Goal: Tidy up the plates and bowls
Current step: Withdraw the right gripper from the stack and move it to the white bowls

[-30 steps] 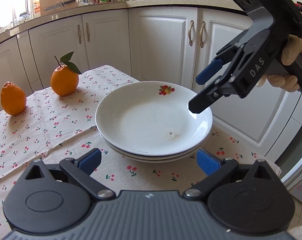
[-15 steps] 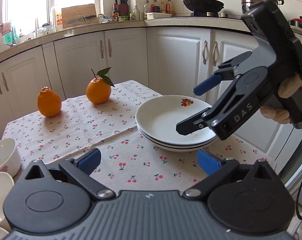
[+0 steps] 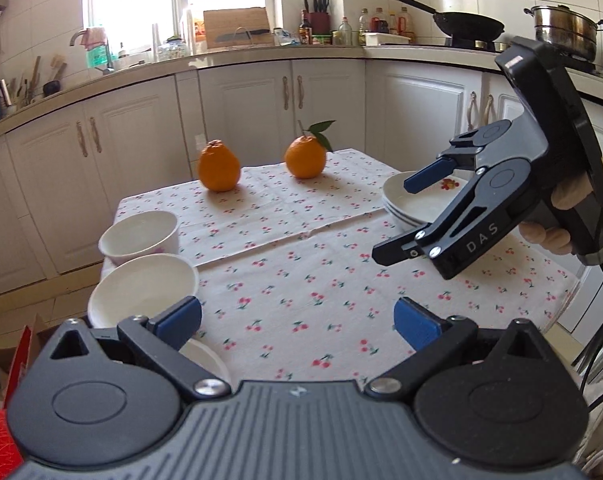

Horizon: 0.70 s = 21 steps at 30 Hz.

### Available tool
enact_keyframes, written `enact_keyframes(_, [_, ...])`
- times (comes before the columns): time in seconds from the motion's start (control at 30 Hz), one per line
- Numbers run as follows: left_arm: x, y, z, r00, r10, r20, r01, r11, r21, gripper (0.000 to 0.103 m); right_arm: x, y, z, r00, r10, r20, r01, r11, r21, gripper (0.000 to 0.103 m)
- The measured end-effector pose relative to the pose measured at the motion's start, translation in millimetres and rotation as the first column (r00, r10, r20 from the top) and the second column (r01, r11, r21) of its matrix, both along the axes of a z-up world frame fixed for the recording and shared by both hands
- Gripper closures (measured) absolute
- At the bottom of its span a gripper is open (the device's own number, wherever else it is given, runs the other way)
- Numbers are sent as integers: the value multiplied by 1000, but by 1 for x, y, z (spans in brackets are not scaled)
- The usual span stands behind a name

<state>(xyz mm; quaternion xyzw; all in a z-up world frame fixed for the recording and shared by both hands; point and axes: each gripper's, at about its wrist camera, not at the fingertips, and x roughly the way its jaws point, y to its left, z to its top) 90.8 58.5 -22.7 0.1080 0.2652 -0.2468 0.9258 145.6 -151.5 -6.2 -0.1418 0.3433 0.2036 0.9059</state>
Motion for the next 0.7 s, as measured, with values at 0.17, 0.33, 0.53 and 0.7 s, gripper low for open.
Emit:
enact_keyframes(0.17, [-8, 42, -7, 997, 83, -4, -83, 996, 44, 1, 2, 35, 3, 999, 45, 7, -46, 998, 43, 0])
enact_keyframes(0.33, [-15, 71, -20, 992, 124, -17, -122, 990, 72, 1, 2, 68, 5, 995, 104, 6, -104, 992, 76, 0])
enact_keyframes(0.53, [-8, 87, -40, 989, 141, -49, -138, 988, 70, 1, 3, 104, 0, 981, 194, -24, -190, 976, 109, 1])
enact_keyframes(0.7, [-1, 92, -49, 990, 130, -63, -126, 990, 63, 1, 10, 124, -8, 966, 251, -67, -239, 959, 151, 4])
